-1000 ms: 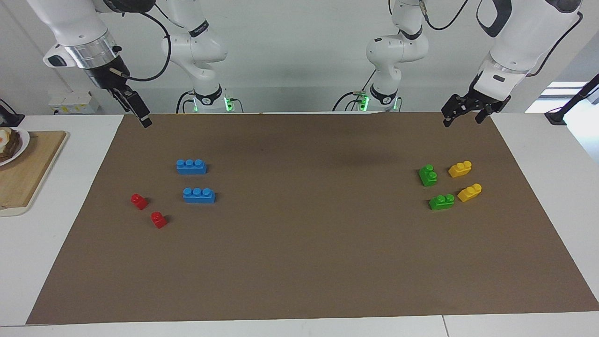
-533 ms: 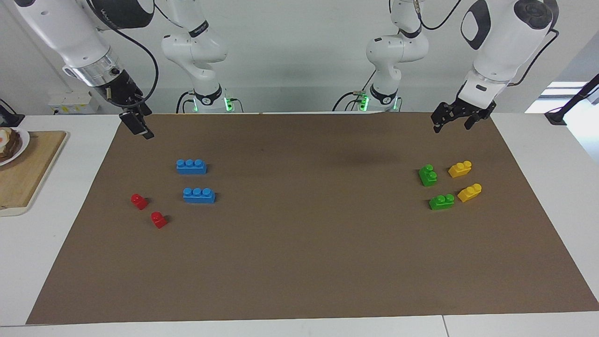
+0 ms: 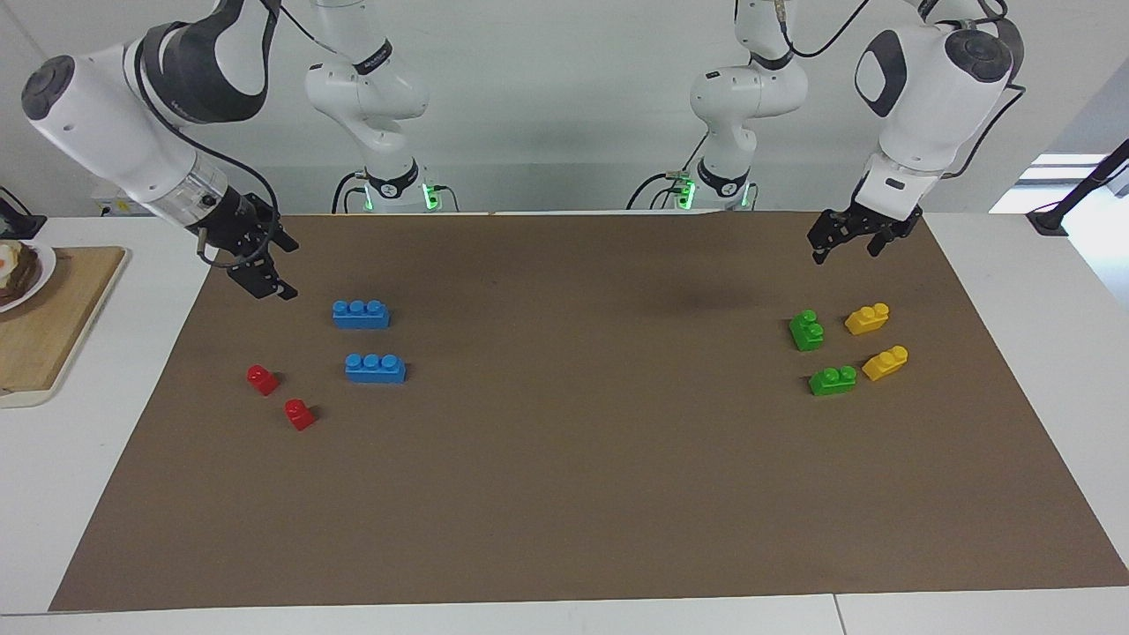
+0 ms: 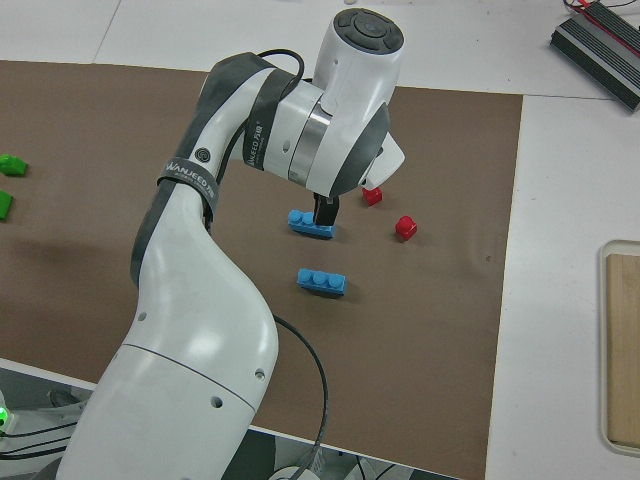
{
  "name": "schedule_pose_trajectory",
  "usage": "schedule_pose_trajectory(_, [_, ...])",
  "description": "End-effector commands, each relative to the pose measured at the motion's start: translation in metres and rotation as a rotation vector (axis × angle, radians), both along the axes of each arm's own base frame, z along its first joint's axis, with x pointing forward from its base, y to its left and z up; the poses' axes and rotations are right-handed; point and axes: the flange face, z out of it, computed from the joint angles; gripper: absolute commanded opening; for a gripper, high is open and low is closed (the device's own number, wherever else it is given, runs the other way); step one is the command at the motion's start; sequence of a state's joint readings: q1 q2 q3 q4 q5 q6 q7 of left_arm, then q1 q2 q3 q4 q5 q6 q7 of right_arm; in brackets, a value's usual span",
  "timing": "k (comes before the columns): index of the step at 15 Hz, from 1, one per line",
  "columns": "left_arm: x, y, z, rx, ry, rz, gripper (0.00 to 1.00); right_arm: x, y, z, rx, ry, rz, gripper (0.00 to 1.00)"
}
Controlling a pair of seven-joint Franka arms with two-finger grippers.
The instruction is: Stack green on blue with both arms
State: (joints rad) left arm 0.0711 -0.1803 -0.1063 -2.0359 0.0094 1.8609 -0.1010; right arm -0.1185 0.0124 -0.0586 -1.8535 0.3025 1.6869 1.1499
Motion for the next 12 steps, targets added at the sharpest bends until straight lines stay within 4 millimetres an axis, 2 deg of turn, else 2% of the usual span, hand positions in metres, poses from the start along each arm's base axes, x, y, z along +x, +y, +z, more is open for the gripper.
schedule_pose_trajectory(1, [-0.011, 0.002, -0.027, -0.002, -0.011, 0.032, 1.0, 0.015, -0.012, -0.039, 0.083, 0.036, -0.062, 1.0])
schedule_pose_trajectory(3, [-0.011, 0.003, -0.051, -0.004, -0.011, 0.03, 1.0, 0.022, -0.016, -0.062, 0.105, 0.049, -0.069, 1.0])
schedule_pose_trajectory(8, [-0.006, 0.007, -0.111, -0.011, 0.006, 0.032, 1.0, 0.032, -0.014, -0.095, 0.146, 0.043, -0.126, 1.0])
schedule_pose_trajectory(9, [-0.004, 0.018, -0.118, -0.012, -0.006, 0.043, 1.0, 0.031, -0.012, -0.103, 0.146, 0.038, -0.134, 1.0])
schedule_pose_trajectory(12, [0.001, 0.022, -0.132, -0.016, -0.003, 0.045, 1.0, 0.029, -0.012, -0.119, 0.151, 0.02, -0.163, 1.0])
